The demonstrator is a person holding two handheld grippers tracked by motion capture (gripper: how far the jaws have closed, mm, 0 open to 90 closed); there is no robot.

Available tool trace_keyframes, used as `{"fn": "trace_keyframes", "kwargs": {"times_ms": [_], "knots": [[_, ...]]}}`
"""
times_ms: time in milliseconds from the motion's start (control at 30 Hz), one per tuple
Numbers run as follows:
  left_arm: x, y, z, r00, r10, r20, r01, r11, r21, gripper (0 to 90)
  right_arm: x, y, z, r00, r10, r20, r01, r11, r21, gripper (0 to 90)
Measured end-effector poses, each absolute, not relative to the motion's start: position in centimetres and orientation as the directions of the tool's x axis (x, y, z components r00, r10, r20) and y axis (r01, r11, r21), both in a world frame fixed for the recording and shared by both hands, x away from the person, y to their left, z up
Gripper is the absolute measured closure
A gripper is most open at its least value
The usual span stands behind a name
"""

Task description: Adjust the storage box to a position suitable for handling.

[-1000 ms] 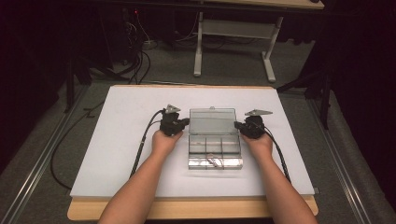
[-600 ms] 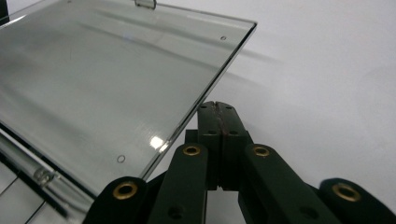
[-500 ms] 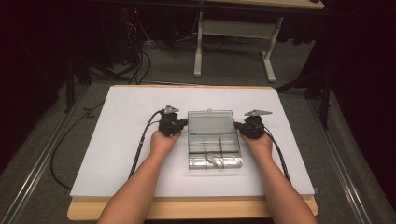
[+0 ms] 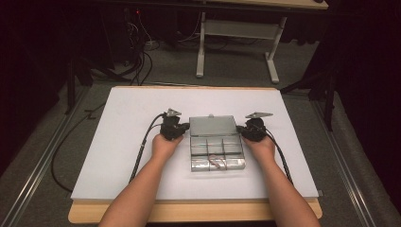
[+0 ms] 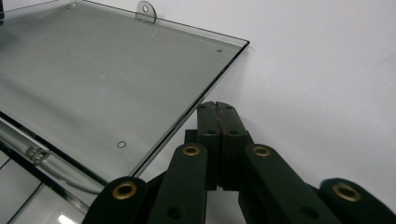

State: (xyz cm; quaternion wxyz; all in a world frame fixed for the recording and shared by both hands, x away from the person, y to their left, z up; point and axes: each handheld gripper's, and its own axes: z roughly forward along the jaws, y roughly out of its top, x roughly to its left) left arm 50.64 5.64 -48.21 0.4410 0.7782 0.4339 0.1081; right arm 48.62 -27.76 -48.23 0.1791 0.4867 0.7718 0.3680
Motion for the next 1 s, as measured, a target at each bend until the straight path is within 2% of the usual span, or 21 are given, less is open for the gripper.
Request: {"fn": "trace_keyframes", "kwargs": {"times_ms": [300, 533, 1000], "knots": [[50.4, 5.1, -48.7, 0.608, 0.77, -0.193, 0.595, -0.281, 0.752, 89.9, 48.7, -27.8, -48.3, -0.461, 0.883, 0.088, 0.622, 0.251, 0.742, 90.0], [51.0, 4.5, -48.7, 0.609, 0.761, -0.221, 0.605, -0.266, 0.751, 90.0, 48.8, -27.7, -48.2, -0.467, 0.88, 0.092, 0.623, 0.253, 0.74, 90.0], [50.9, 4.7, -47.5, 0.623, 0.751, -0.22, 0.547, -0.218, 0.808, 90.0, 48.6, -27.2, -47.2, -0.485, 0.872, 0.062, 0.586, 0.272, 0.763, 90.0]]}}
